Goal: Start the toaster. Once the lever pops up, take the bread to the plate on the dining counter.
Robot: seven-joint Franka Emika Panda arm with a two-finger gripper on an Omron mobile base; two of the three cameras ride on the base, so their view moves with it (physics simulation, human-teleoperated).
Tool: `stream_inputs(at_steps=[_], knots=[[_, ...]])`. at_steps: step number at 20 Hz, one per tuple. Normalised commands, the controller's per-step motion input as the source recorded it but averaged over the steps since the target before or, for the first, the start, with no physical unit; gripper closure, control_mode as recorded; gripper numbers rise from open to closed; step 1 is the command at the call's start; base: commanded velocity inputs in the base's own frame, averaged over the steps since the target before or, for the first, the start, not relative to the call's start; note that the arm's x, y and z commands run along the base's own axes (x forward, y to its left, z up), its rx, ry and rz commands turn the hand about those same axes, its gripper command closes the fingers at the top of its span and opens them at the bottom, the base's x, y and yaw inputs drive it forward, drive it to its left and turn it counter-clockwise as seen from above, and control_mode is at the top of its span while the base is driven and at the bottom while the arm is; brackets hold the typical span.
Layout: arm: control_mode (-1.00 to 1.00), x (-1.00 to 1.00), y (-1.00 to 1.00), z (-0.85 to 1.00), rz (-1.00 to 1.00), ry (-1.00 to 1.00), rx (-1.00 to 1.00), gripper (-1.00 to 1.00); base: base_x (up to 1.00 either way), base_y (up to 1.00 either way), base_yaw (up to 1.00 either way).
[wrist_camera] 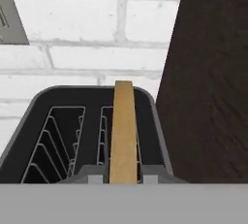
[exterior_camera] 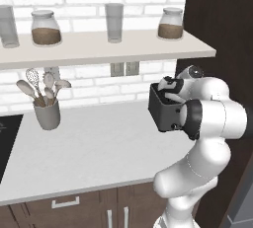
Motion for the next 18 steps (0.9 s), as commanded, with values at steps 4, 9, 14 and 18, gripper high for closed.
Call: stream_inputs(at_steps=[4, 9, 14, 18], knots=[[-1.0, 0.0, -0.1, 0.3, 0.0, -0.2, 0.12, 1.0, 0.0, 0.0, 0.0], [-1.0, 0.0, -0.07, 0.46, 0.0, -0.18, 0.09, 1.0, 0.0, 0.0, 0.0], [-1.0, 0.0, -0.13, 0.68, 0.0, -0.13, 0.05, 1.0, 0.0, 0.0, 0.0], [-1.0, -0.21, -0.09, 0.93, 0.0, -0.07, 0.0, 1.0, 0.0, 0.0, 0.0]])
